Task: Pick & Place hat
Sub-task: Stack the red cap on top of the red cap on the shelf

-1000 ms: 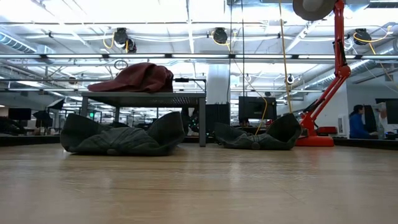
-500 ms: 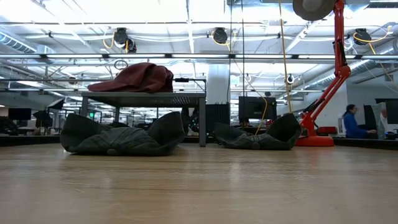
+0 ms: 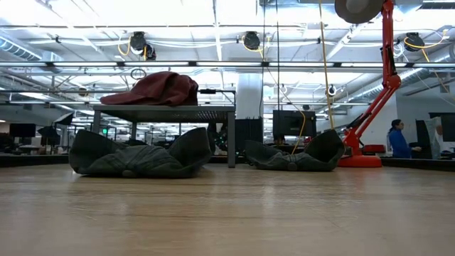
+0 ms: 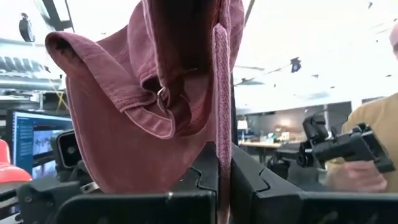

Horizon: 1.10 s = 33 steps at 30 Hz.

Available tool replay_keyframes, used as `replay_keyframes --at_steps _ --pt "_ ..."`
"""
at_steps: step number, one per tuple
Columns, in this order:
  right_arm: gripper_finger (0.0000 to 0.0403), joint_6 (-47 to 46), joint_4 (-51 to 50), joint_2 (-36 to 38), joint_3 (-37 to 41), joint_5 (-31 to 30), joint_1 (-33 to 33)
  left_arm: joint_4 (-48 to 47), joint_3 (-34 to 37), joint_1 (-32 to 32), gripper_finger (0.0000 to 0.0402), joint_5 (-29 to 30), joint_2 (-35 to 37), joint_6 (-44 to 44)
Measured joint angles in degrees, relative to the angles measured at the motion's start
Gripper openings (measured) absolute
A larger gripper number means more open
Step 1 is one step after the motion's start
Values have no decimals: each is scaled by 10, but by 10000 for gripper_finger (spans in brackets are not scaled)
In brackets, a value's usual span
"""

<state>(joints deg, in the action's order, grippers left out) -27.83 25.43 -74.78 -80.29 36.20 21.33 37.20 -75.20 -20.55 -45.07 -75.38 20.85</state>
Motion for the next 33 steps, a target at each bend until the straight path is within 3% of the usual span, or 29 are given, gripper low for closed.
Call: replay_keyframes --at_steps 4,11,16,20,24,33 --pt "309 0 1 0 0 1 8 75 0 -23 8 -24 -44 67" --pt "294 -9 0 0 0 16 7 101 0 -39 8 -46 -64 108" --pt "225 -18 0 0 0 16 7 101 0 -44 8 -53 -63 112" --pt "126 -17 0 0 0 17 7 102 0 -48 10 -59 -62 124" --pt "19 -19 7 2 -1 33 6 97 0 -55 40 -51 -62 130" --pt "5 -38 7 9 0 44 7 82 0 -94 133 -59 -58 261"
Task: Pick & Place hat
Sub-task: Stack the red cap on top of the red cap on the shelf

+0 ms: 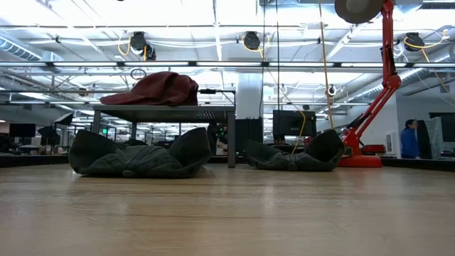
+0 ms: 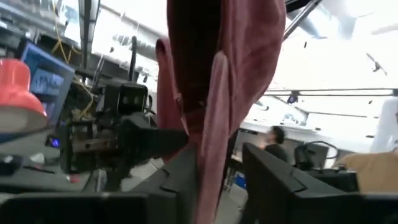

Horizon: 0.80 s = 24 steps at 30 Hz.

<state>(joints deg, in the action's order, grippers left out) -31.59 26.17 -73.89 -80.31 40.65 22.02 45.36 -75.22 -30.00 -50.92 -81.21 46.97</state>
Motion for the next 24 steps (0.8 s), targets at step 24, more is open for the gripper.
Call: replay_keyframes --at_steps 24 --pt "3 325 -242 74 0 -272 -19 -338 0 -56 179 63 150 183"
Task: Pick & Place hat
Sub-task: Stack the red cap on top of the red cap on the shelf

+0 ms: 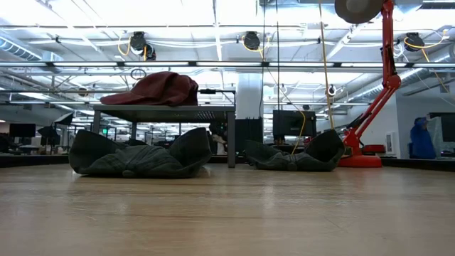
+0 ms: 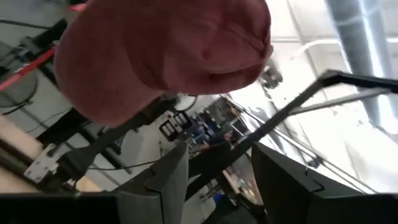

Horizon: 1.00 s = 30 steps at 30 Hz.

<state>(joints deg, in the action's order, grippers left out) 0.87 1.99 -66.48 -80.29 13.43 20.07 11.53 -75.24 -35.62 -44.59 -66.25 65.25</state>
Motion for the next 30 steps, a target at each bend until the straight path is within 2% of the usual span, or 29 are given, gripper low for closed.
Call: replay_keyframes --at_steps 9,12,19,26,30 --pt "3 158 -12 -32 0 -230 -78 -188 0 2 201 106 82 -4" --pt "3 191 -3 -53 0 -277 -106 -236 0 13 209 137 101 5" --pt "3 197 -4 -104 0 -287 -142 -250 0 59 213 177 108 12" --pt "3 198 -12 -115 0 -288 -149 -251 0 61 214 177 104 25" --pt "3 202 1 -124 0 -323 -149 -249 0 61 214 191 98 23"
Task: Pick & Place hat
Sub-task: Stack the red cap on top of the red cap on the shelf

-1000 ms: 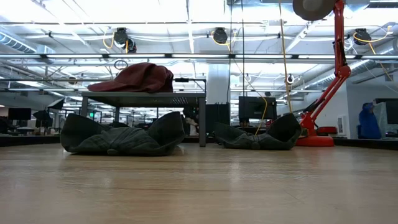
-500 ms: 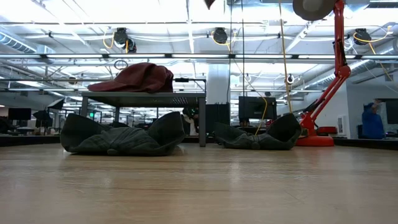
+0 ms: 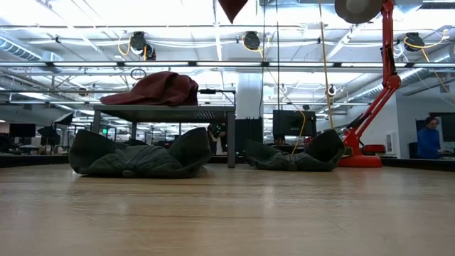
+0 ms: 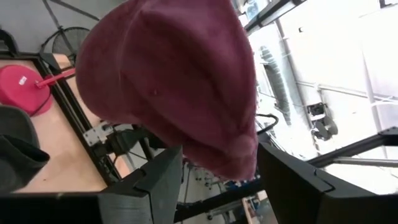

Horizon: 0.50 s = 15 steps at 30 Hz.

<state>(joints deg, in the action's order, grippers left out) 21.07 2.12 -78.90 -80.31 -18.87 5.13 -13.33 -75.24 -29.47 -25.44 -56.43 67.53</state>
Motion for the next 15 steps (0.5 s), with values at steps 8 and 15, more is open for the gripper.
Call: replay_keyframes --at_steps 8,15 --pt "3 21 19 -32 0 -44 0 1 0 4 214 14 -28 0" --pt "3 22 34 -53 0 -51 1 18 0 4 214 3 -41 -15"
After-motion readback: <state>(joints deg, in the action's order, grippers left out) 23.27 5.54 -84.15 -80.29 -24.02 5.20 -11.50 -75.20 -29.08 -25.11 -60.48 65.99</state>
